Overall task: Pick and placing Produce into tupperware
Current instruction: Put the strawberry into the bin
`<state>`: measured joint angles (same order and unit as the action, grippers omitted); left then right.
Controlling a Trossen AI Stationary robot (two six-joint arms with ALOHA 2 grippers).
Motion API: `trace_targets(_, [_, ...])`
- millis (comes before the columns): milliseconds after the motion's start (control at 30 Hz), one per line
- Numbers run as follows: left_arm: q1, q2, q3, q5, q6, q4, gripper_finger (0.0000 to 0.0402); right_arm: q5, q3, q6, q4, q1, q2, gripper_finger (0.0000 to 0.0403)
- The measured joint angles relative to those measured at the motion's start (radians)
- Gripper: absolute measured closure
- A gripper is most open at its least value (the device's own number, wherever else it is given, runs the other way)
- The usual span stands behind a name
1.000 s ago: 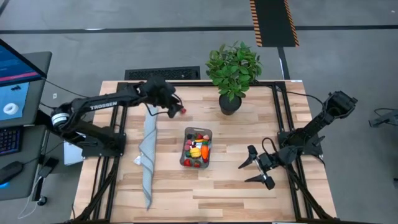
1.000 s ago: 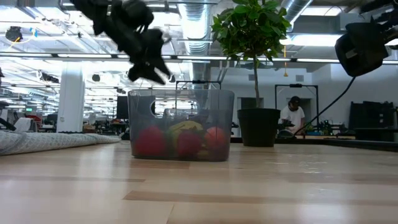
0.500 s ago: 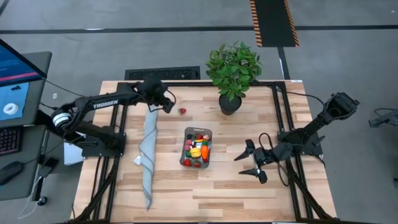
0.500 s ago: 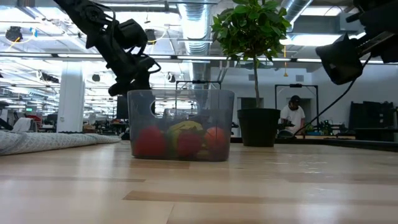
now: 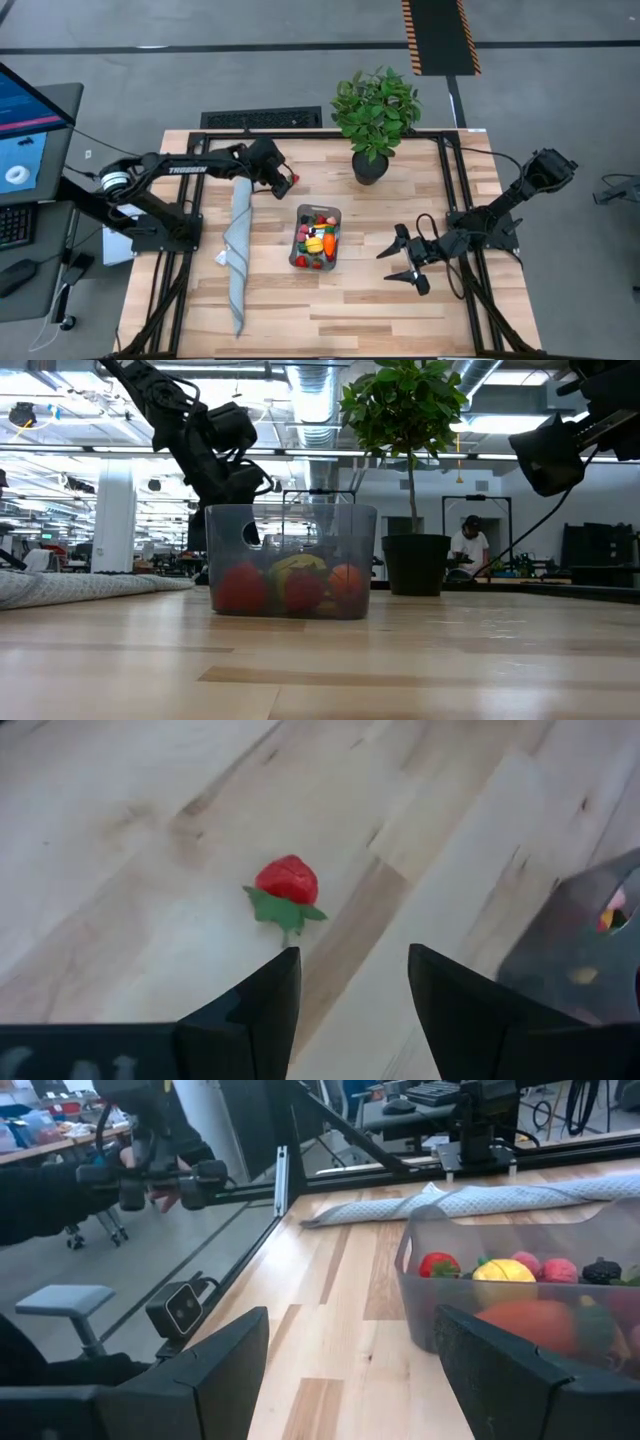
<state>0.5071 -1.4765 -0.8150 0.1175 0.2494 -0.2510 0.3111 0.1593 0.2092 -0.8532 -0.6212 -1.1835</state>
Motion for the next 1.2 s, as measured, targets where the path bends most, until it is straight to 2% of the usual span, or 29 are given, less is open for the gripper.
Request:
trace_targets(100, [-0.003, 0.0, 0.0, -0.034, -0.001, 0.015, 0.0226, 0.0, 0.0, 0.0, 0.0, 0.0, 0.0, 0.0096])
trace_targets(500, [-0.003, 0.0, 0.0, -0.055, -0.061, 0.002, 0.0226, 0.0, 0.0, 0.001, 0.0, 0.0, 0.0, 0.0096])
trace_targets(967, [0.004, -0.123, 0.0, -0.023, -0.062, 0.004, 0.0226, 0.0, 0.0, 0.002, -0.001, -0.006, 0.0, 0.0096])
trace_targets(1200, [0.005, -0.128, -0.001, -0.04, -0.07, 0.033, 0.0226, 0.0, 0.0, 0.002, -0.001, -0.005, 0.0, 0.0096])
